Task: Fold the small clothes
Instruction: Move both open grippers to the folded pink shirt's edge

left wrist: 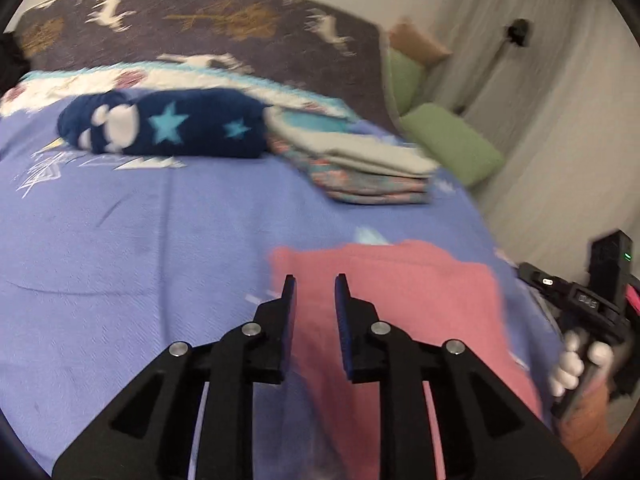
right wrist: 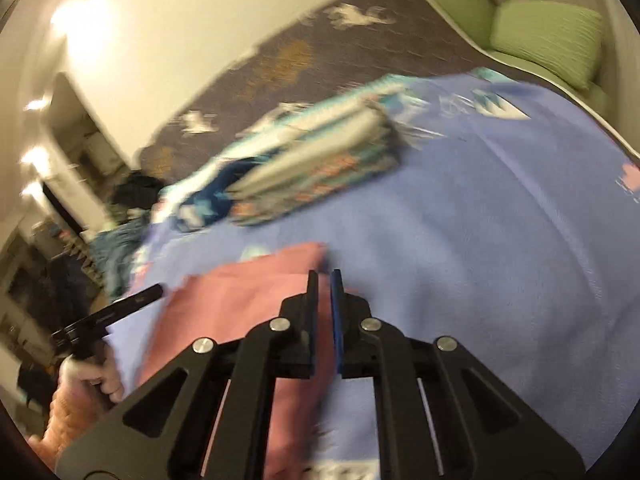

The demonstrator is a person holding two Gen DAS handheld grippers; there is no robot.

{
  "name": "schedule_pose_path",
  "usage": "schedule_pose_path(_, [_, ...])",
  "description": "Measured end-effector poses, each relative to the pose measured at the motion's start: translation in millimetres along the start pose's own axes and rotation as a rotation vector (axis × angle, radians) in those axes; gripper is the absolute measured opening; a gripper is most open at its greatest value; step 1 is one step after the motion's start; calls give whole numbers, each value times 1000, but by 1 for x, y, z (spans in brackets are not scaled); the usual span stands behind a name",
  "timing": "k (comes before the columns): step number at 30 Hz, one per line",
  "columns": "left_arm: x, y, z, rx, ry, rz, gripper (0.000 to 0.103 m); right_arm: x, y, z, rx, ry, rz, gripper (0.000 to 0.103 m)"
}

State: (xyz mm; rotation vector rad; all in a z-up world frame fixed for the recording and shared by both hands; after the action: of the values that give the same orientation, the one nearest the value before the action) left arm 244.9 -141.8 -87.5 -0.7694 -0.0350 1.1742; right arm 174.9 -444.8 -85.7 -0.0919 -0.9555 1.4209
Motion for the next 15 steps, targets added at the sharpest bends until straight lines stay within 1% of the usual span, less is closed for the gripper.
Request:
schedule_pose_path(1, [-11,6,3,6,26,-26,20,17,7,2,15,-41,48,11])
schedule_pose_path(2, [-25,18,3,30,57,-55,26,26,13,1,33,-63,81,17])
schedule_pose_path(3, [-33,28,0,60,67,-75,38,34,20,-3,59,-74,110,20])
schedule_pose_path(4, [-39,41,-8,102,45,-100,42,38,31,-14,109,-34,139,25])
schedule_pose_path(5, [-40,51,-17,131,3,-122,43,37,40,-27,146,25,148,26])
schedule_pose_path(6, [-40,60,-27,144,-49,-156,43,29,47,-41,193,129,157,26])
schedule_pose_path(7, [-42,66,-31,116,-80,-211,43,17,56,-56,213,242,188,23])
schedule_pose_path(8, [-44,68,-29,104,-99,-225,43,16,56,-56,200,229,184,23])
schedule_pose_path(9, [-45,66,-27,102,-119,-225,43,16,53,-49,189,239,159,23])
schedule_pose_path(11, [-47,68,-19,99,-173,-221,43,15,50,-37,156,341,149,25])
schedule_pose_path(12, [-48,71,-14,99,-180,-215,43,16,53,-28,146,362,137,25])
schedule_pose_path(13, [-51,73,-9,94,-172,-210,43,16,57,-22,145,323,118,25])
schedule_pose_path(15, [-56,85,10,87,-103,-198,44,23,72,-5,143,187,74,25])
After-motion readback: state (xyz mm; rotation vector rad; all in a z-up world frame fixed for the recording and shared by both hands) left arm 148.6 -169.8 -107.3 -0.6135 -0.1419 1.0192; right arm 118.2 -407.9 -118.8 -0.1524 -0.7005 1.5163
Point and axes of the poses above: each gripper's, at about its wrist camera, not at the fingertips, and z roughly against the way its jaws point, x to its left, y to its underside, the point moved 6 cm from there along -z, roughly the way its jaws point, and after that the axes turned 11 degrees about x, right-handed, at the moved point
